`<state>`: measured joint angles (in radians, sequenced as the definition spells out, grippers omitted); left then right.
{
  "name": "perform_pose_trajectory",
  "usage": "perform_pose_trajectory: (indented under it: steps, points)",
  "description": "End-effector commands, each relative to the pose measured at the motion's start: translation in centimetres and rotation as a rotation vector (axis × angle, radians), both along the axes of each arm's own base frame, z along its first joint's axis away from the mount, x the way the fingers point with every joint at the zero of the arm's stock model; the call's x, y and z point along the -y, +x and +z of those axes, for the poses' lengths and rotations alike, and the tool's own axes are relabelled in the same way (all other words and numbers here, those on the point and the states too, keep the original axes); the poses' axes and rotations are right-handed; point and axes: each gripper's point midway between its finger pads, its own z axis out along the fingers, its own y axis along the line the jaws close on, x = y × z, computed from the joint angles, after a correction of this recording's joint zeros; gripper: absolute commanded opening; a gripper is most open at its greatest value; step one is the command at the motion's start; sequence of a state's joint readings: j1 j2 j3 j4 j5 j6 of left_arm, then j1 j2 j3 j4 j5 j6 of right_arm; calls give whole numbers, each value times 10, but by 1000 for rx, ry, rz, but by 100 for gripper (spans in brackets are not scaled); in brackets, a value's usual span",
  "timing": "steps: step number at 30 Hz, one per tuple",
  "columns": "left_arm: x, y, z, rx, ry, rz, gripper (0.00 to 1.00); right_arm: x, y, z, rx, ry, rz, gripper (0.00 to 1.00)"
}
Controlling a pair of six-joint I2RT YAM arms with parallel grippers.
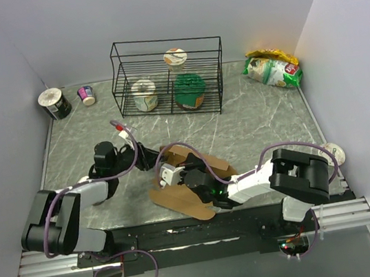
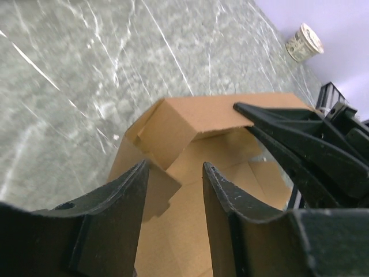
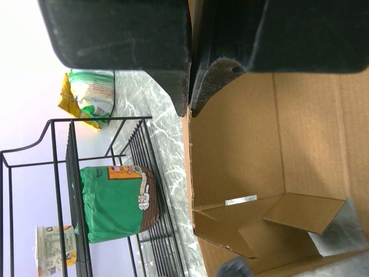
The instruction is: Fold the paper box
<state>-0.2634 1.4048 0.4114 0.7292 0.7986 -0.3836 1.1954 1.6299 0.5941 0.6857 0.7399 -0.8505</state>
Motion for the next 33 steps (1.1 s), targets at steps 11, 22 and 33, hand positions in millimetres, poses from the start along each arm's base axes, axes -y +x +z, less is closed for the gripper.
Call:
perform_pose_trajectory:
  steps: [11,22,33]
  points:
    - [-43,60,53,94,-86,241,90,-8,-12,-16,-95,35,53,0]
    - [-41,111,-16,-140,40,276,87,-11,-13,-19,-107,33,62,0]
    - [2,98,-53,-220,32,53,83,-13,-14,-17,-113,35,68,0]
